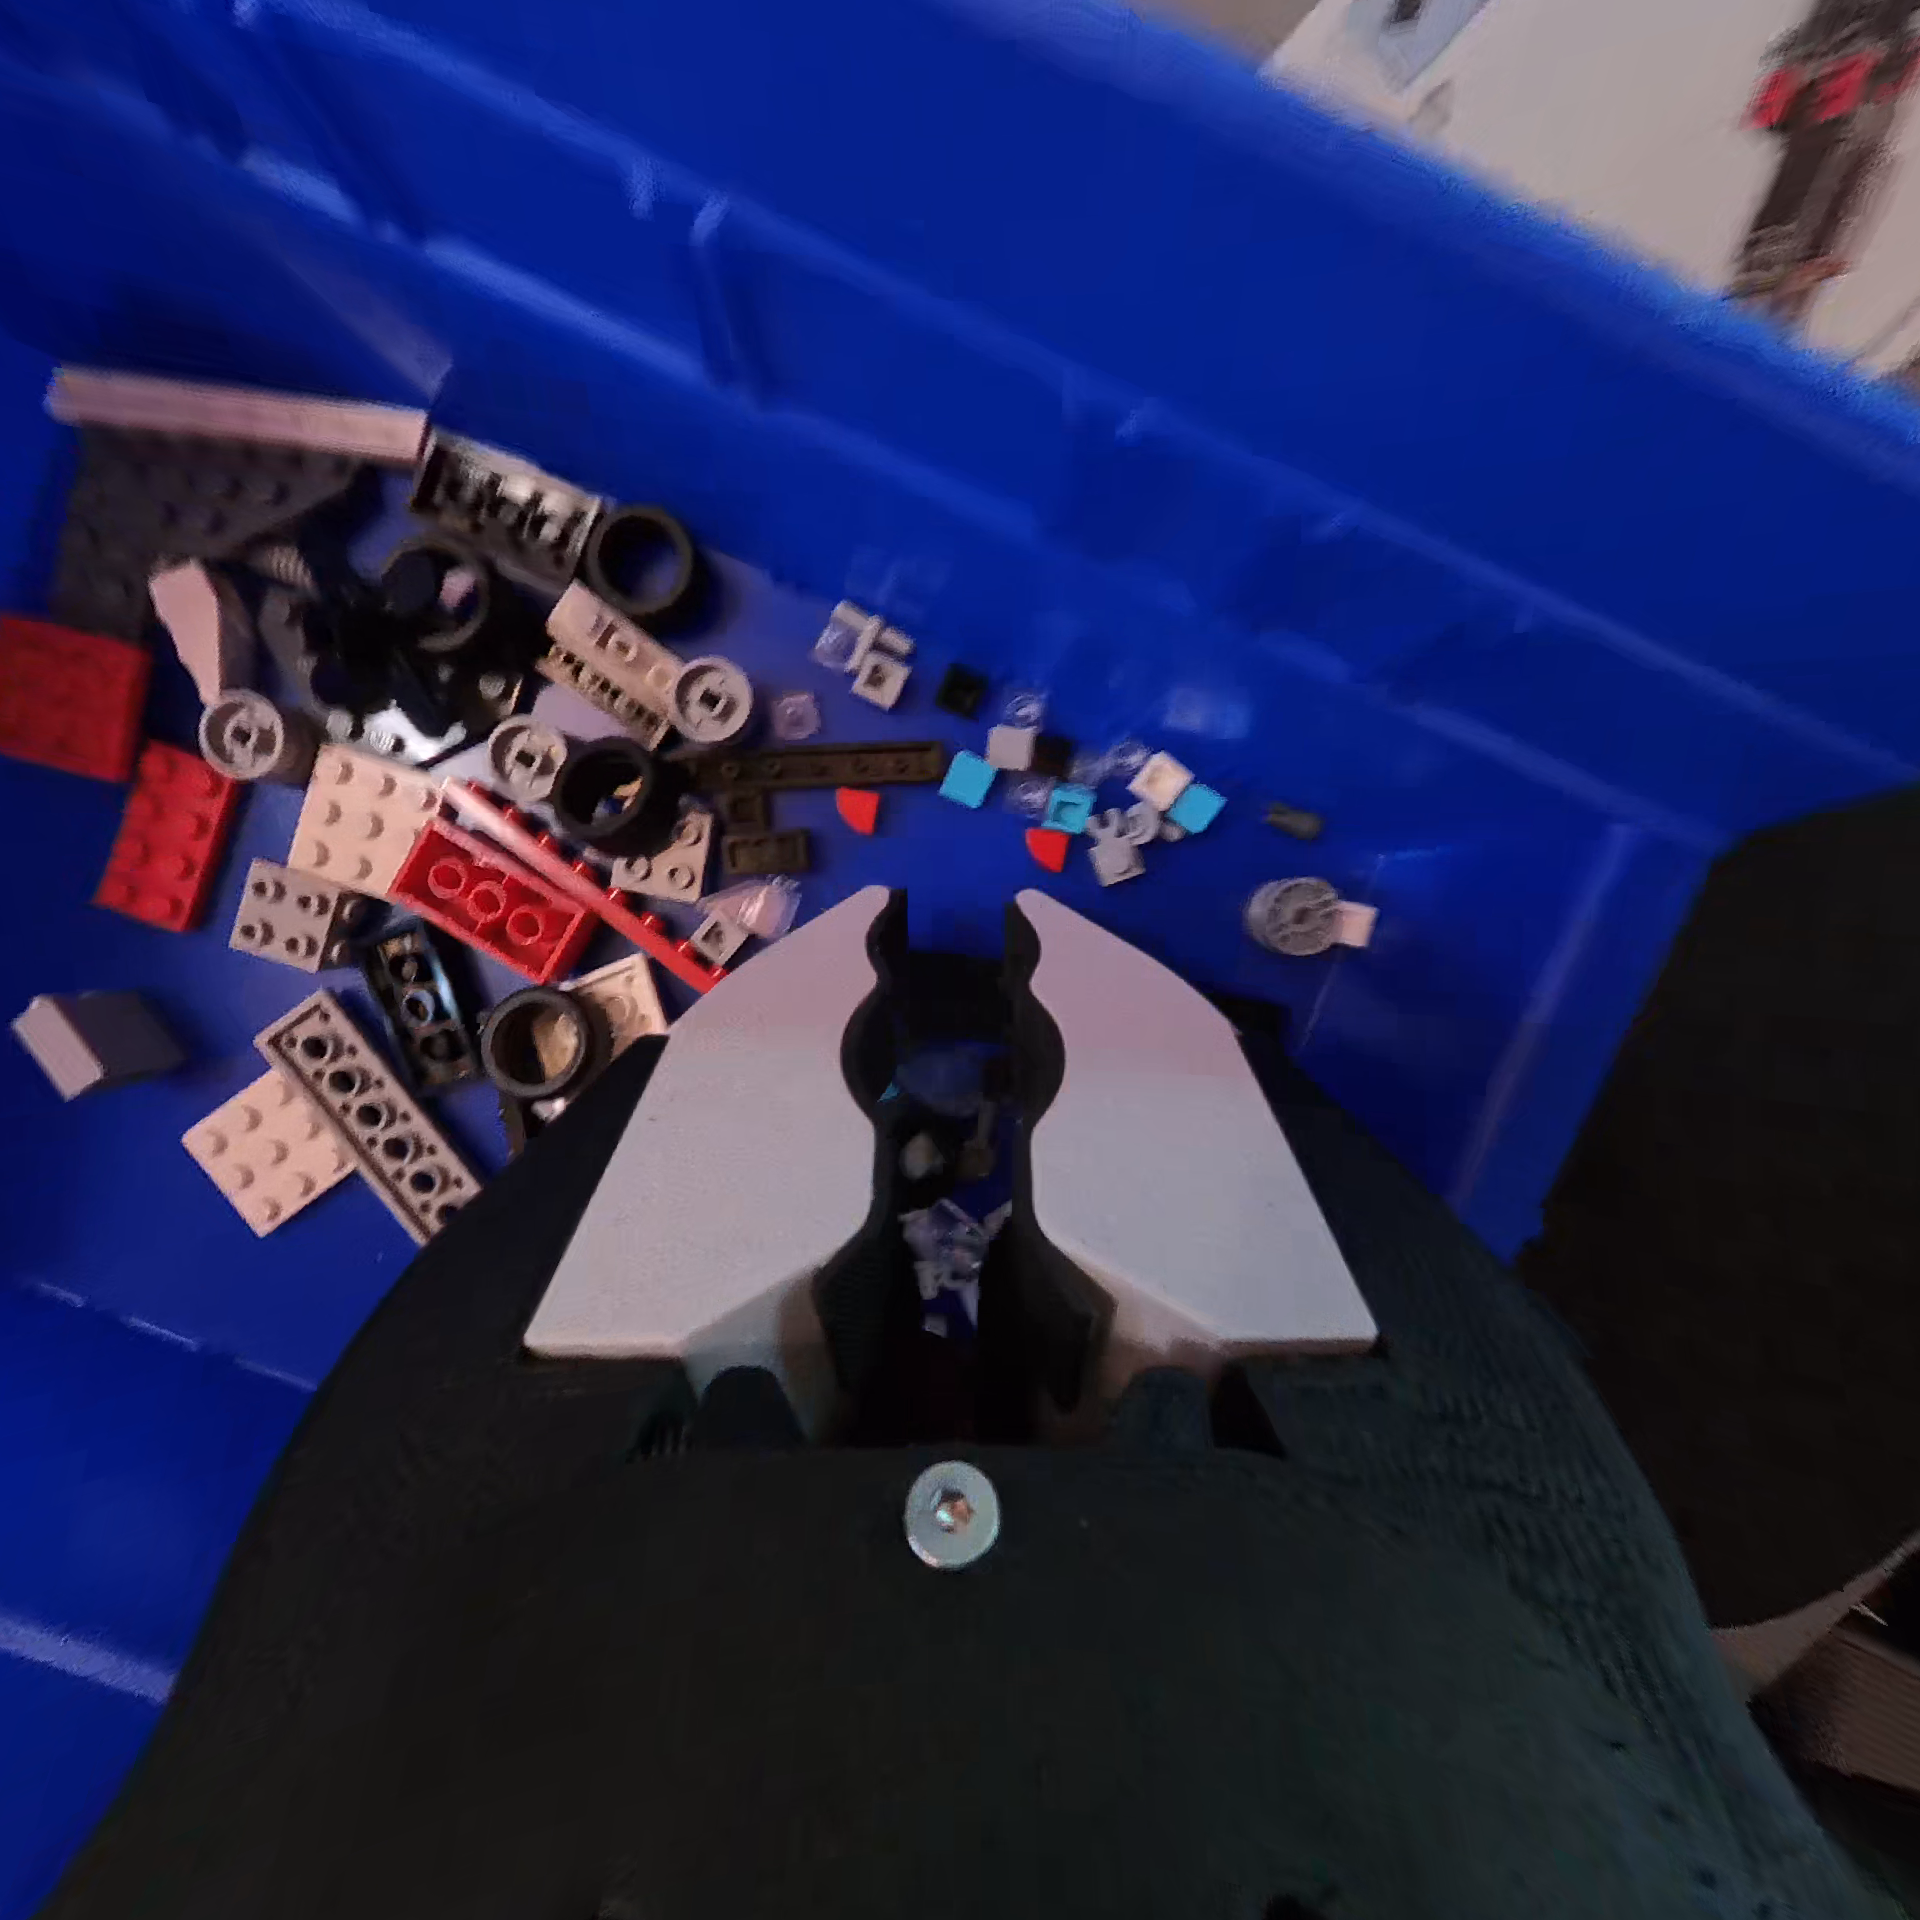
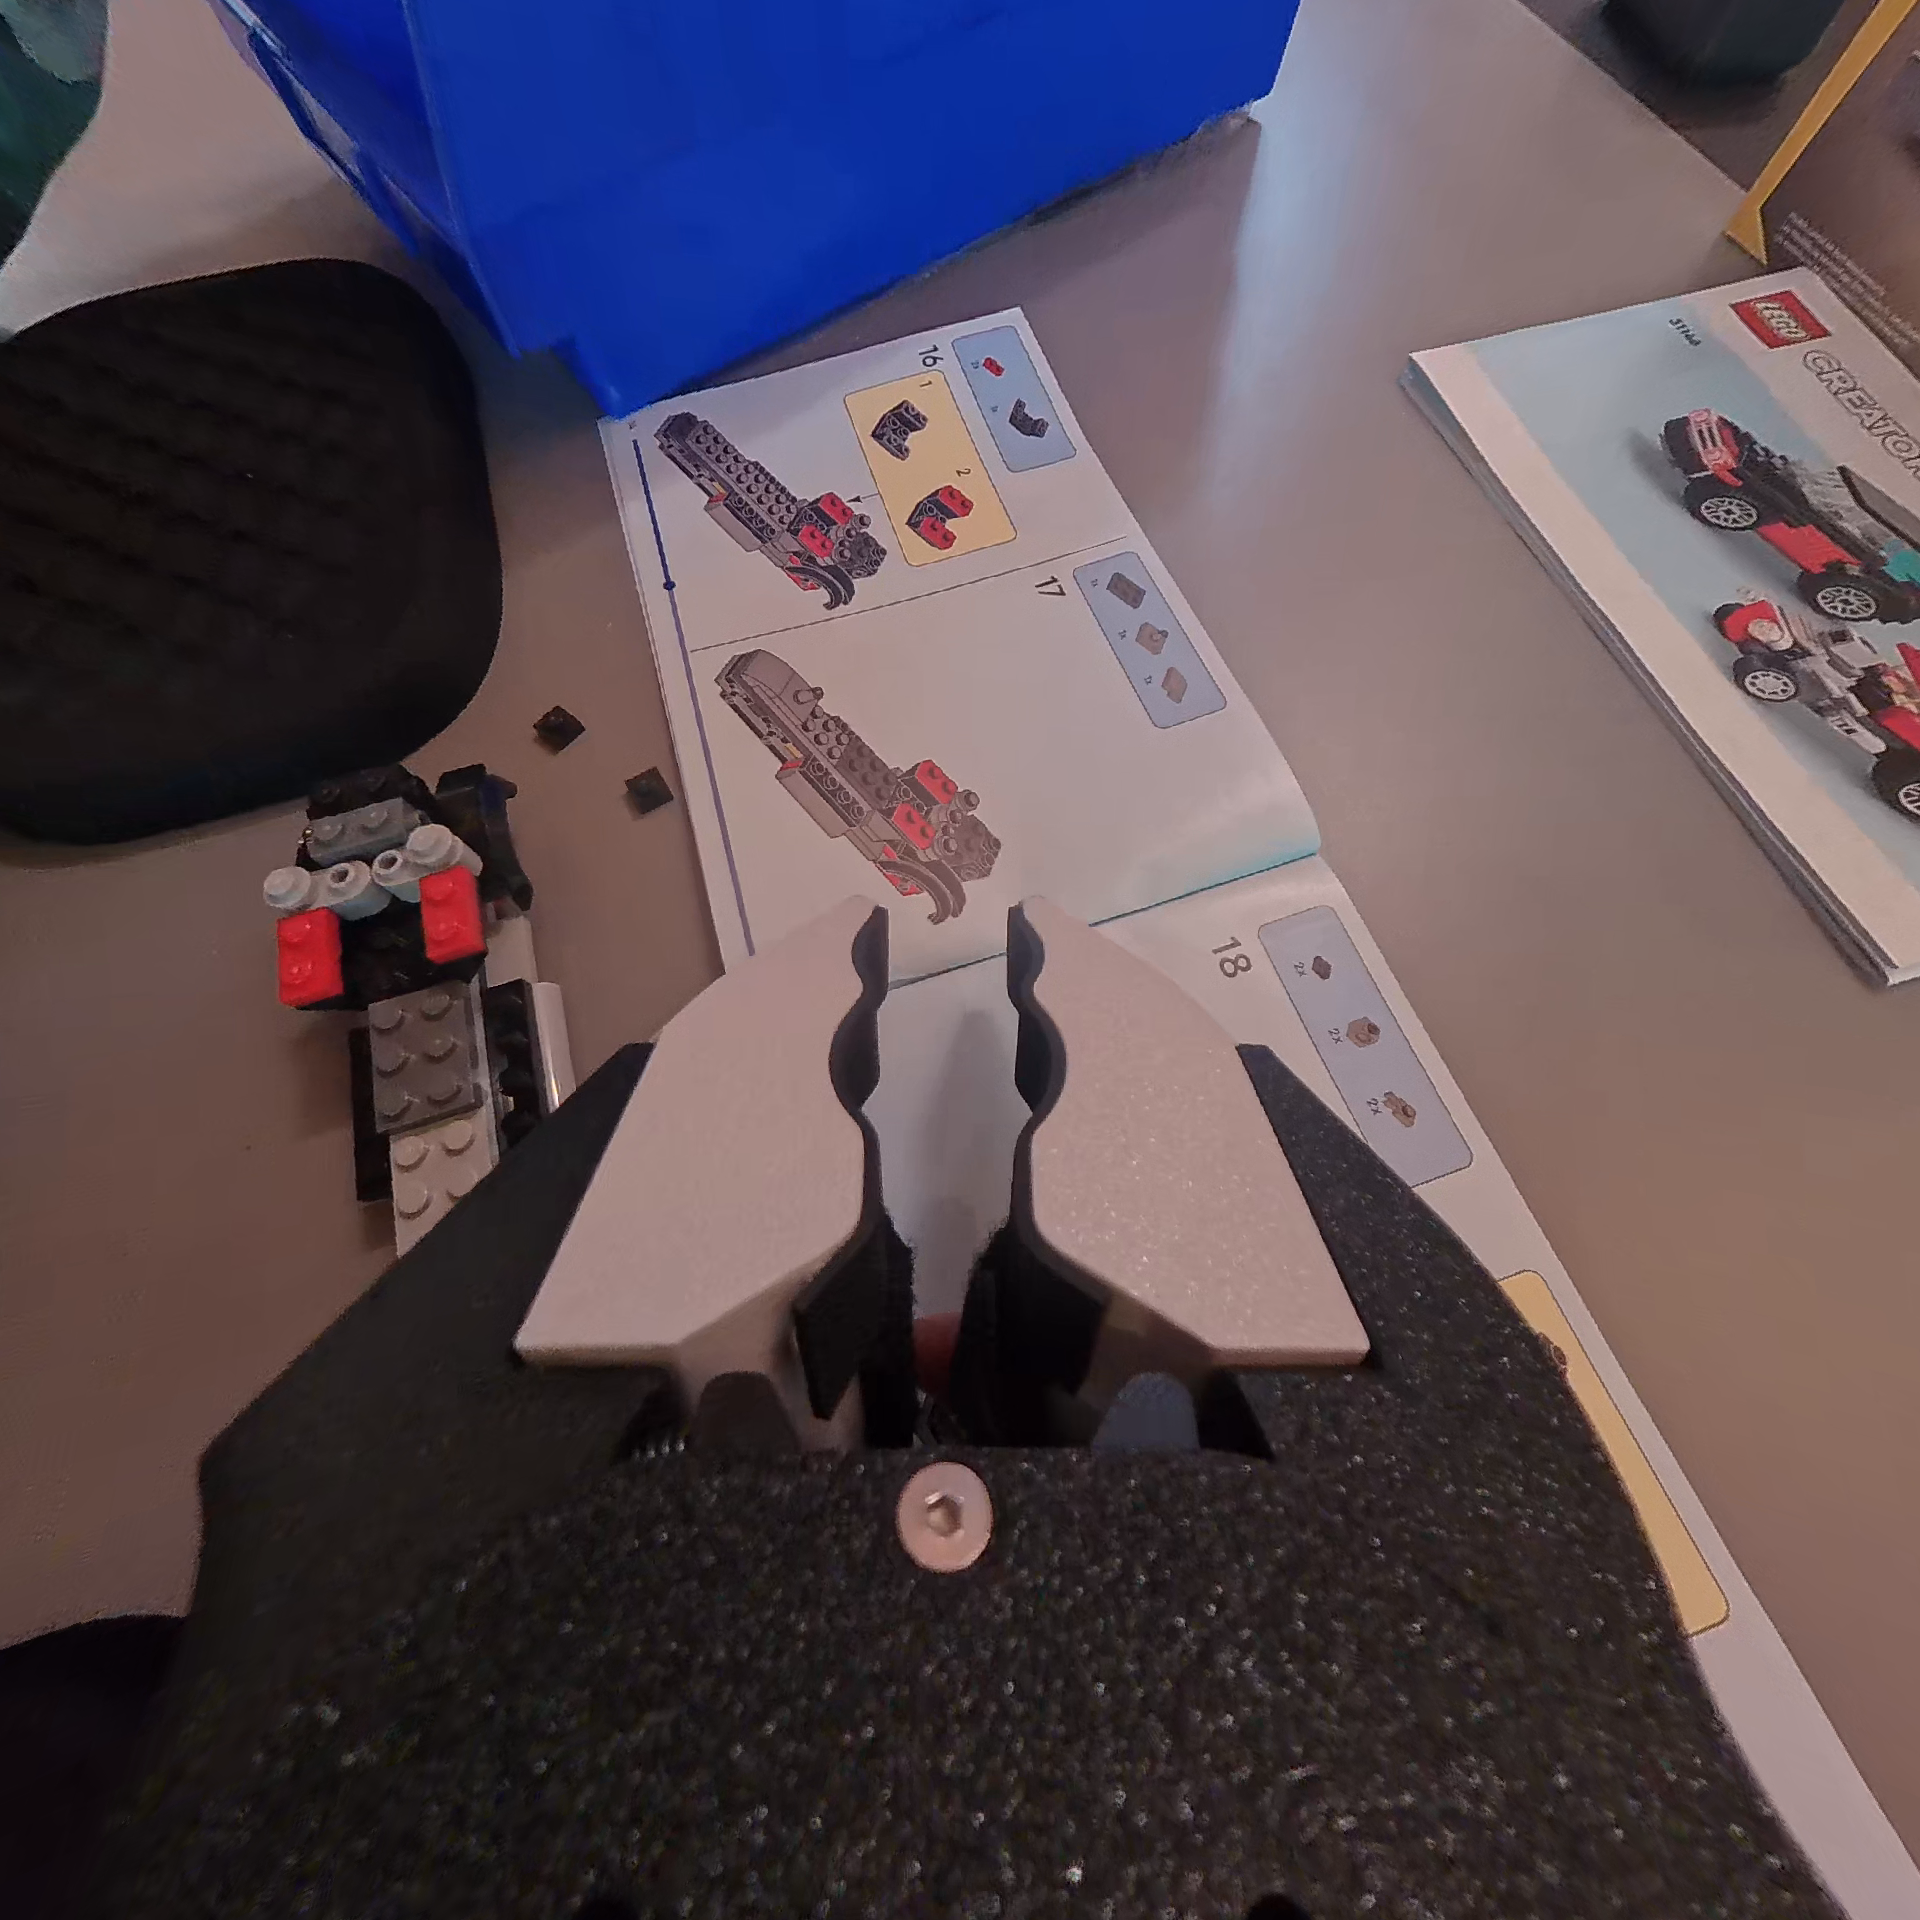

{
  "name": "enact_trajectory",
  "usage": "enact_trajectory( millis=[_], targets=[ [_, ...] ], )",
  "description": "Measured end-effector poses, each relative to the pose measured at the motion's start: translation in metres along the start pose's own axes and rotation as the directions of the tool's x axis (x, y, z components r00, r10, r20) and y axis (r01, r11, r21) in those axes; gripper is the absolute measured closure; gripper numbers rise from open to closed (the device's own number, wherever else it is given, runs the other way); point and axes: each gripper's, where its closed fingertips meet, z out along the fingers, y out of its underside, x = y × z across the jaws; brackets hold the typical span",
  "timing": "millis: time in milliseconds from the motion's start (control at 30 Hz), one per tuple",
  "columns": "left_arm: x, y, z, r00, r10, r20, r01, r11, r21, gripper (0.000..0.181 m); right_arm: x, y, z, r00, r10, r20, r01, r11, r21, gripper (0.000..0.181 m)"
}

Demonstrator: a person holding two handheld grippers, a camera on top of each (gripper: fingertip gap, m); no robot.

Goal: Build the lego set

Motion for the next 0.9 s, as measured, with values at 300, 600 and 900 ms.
enact_trajectory(
  millis=[300,600,900],
  targets=[
    [0.032,-0.003,0.008,0.995,0.024,-0.101,-0.021,0.999,0.034,0.163,0.0,-0.001,-0.001,1.0,-0.004,-0.005,0.004,1.0,0.004,0.16],
    [0.031,0.0,0.014,0.998,-0.004,-0.057,0.004,1.0,0.003,0.172,0.001,-0.002,-0.006,1.0,-0.01,-0.02,0.01,1.0,0.018,0.16],
    [0.026,-0.017,-0.015,0.999,-0.008,0.042,0.001,0.988,0.156,0.174,-0.003,-0.012,-0.009,0.999,-0.03,-0.012,0.031,0.998,0.06,0.16]
  ],
)
